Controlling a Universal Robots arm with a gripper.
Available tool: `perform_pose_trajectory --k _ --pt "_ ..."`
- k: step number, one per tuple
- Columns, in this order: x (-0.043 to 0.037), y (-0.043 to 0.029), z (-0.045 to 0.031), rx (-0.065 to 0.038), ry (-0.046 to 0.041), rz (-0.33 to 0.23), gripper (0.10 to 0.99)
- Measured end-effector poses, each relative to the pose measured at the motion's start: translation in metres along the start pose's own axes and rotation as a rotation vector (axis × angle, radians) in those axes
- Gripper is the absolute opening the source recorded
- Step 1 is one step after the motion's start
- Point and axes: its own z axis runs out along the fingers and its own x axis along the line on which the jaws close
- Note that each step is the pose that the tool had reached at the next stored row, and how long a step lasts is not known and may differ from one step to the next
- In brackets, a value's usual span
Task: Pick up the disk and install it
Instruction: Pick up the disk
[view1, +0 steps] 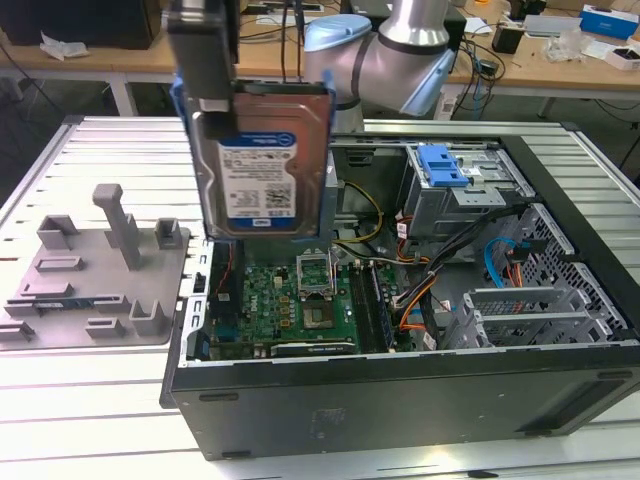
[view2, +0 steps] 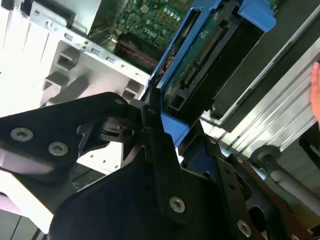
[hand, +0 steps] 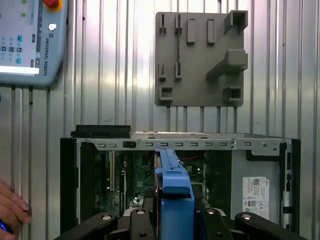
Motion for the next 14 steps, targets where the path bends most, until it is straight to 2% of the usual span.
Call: perform_pose_trajectory --k 3,4,8,9,11,14 --pt "0.0057 -0.0130 -0.0003 -0.001 0.0001 0.000 0.369" --pt "0.0089 -0.0201 -0.0004 -0.001 0.0000 0.000 0.369" --pt "0.0171 -0.0391 -0.0009 -0.003 0.0000 0.000 0.369" --pt "0.0216 -0.0499 -0.0011 -0.004 -0.0001 0.000 0.369" --pt "0.0282 -0.0659 -0.0014 -0.005 -0.0001 0.000 0.369" --pt "0.0342 -0.0823 -0.0018 -0.006 0.0000 0.000 0.369"
